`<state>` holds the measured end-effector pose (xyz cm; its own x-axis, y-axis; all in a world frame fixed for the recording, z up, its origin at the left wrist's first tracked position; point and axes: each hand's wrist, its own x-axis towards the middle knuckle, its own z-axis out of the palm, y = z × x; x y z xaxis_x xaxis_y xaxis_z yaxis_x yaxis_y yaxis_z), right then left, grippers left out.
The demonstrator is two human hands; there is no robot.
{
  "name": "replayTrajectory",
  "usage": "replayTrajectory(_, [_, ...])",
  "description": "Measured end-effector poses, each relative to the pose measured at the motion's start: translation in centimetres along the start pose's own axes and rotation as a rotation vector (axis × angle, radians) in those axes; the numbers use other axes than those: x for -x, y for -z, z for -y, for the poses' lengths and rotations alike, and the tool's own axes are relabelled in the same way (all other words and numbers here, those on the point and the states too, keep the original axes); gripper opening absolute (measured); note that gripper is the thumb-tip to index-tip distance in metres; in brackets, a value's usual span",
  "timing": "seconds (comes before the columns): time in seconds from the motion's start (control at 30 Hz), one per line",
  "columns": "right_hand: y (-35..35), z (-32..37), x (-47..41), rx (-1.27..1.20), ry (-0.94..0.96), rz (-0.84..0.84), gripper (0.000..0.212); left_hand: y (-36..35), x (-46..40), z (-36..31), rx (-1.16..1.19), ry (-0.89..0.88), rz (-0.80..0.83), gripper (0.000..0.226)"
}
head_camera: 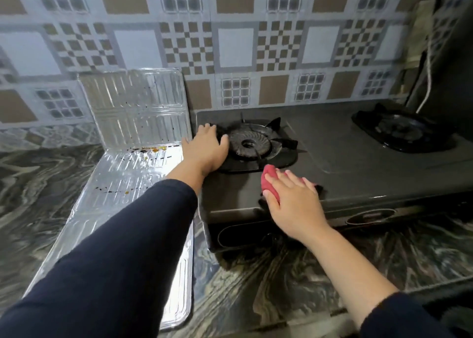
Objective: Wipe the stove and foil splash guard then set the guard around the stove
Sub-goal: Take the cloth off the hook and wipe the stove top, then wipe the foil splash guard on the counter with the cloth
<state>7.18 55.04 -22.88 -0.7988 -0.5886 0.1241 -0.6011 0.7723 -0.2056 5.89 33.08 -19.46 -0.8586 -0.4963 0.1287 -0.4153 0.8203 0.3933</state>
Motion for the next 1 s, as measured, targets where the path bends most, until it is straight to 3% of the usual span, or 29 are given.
replayTrajectory(0.17, [-2.0, 7.8, -0.6, -0.015, 0.239, 0.009, 0.064, 0.9, 4.7, 6.8, 0.021, 0.131, -0.022, 0.053])
replayTrajectory(0.33, [-3.4, 12.8, -2.3, -0.074, 0.489, -0.009, 0.048, 1.1, 11.8, 14.5, 0.047, 0.435, -0.072, 0.052])
replayTrajectory(0.5, [-5.0, 17.1, -2.6, -0.186, 0.675, 0.157, 0.04, -1.2, 19.3, 17.5, 0.002, 0.671, -0.113, 0.057])
replayTrajectory(0.6, [-7.6, 18.2, -1.8, -0.248, 0.753, 0.284, 0.041, -3.2, 23.1, 18.6, -0.028, 0.833, -0.177, 0.059])
replayTrajectory(0.8, [-14.0, 17.7, 1.1, -0.074, 1.042, 0.387, 0.062, -6.7, 27.1, 19.3, -0.033, 1.094, -0.283, 0.062])
replayTrajectory(1.0, [-18.1, 16.0, 3.1, -0.027, 1.136, 0.42, 0.061, -9.0, 27.3, 20.1, -0.117, 1.176, -0.24, 0.071])
